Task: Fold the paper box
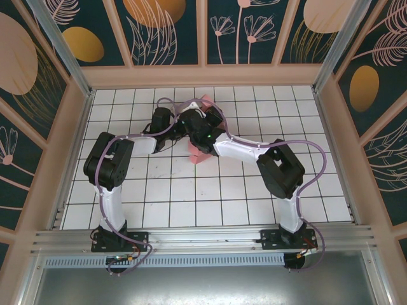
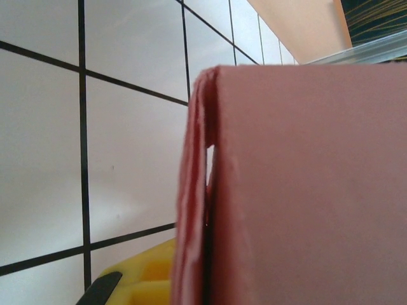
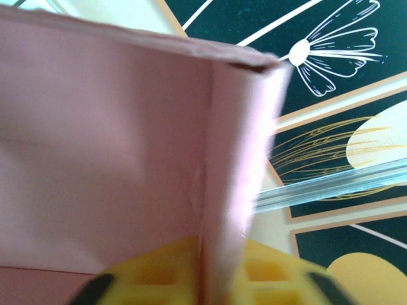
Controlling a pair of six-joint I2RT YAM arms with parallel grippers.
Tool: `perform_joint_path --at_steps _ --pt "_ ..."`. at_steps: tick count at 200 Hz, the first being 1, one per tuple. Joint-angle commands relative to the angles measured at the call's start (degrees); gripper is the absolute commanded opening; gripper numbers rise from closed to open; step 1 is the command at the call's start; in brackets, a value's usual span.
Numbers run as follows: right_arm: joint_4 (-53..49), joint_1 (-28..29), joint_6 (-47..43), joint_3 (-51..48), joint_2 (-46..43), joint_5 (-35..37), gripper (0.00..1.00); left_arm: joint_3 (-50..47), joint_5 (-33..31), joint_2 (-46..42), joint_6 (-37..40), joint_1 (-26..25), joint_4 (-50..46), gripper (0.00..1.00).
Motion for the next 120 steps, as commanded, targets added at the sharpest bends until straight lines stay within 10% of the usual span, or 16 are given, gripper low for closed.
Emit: perform_joint_path --at_steps 1,21,49,120 --pt "-1.1 -0.4 -0.5 -0.1 2.3 0.4 0.0 2.4 2.4 -1.7 -0.5 -0.3 3.5 0.0" --pt "-0.4 -0.5 -0.6 -0.1 2.8 0.5 0.0 2.4 2.4 -1.9 -0.4 -0.3 3.6 0.0" --pt "-1.5 -0.3 1.8 0.7 2.3 -0.4 0.46 2.4 2.4 -1.9 -0.4 -0.3 3.2 0.0" --pt "-8.8 0.6 12.0 1.9 -3.9 -10.7 0.77 3.1 -0.7 -1.7 1.2 -0.3 0.0 0.0"
